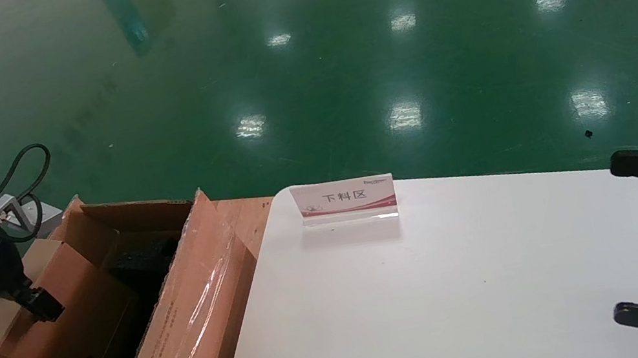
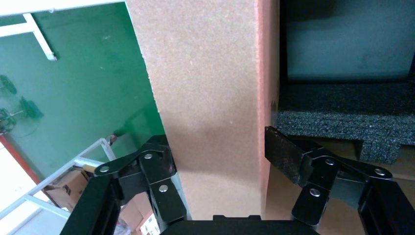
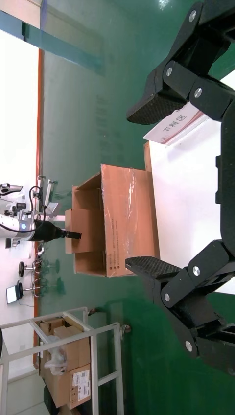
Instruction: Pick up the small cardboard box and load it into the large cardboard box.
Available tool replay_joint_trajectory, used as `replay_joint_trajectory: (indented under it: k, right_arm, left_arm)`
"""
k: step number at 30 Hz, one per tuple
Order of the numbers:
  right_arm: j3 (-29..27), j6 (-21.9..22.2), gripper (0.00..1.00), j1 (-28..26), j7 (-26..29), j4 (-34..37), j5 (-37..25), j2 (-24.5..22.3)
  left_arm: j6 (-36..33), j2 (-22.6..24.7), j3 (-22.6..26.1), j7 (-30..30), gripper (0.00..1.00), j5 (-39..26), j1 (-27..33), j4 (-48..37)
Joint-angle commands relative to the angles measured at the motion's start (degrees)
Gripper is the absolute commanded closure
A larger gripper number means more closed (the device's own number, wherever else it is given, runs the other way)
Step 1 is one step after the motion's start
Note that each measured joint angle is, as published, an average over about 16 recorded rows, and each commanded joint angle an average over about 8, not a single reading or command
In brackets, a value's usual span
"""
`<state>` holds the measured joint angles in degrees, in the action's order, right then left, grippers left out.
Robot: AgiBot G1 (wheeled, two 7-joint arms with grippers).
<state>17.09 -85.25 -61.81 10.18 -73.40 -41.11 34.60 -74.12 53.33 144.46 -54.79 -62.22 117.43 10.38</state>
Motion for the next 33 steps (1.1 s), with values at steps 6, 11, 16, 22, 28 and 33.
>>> replay_joint_trajectory:
  k: [6,11,16,22,28,33]
  right_arm:
    - [0.00,0.00,0.00,0.00,0.00,0.00,0.00,0.00]
    - [0.00,0.01,0.00,0.00,0.00,0.00,0.00,0.00]
    - [0.00,0.01,0.00,0.00,0.00,0.00,0.00,0.00]
    - [0.00,0.00,0.00,0.00,0.00,0.00,0.00,0.00]
    - [0.01,-0.01,0.00,-0.01,-0.01,0.02,0.00,0.00]
    - [0.03,-0.01,0.00,-0.03,-0.02,0.04,0.01,0.00]
  left_arm:
    - [0.08,-0.06,0.01,0.00,0.00,-0.09,0.12,0.16]
    - [0.16,-0.09,0.02,-0.01,0.00,-0.16,0.17,0.21]
    - [0.18,-0.10,0.01,-0.01,0.00,-0.15,0.19,0.25]
    - [0.22,-0.11,-0.03,0.01,0.00,-0.08,0.23,0.28]
    - [0.72,-0.09,-0.37,1.84,0.00,0.16,1.25,1.12]
    - [2.76,-1.10,-1.77,6.86,0.00,1.43,4.37,4.34]
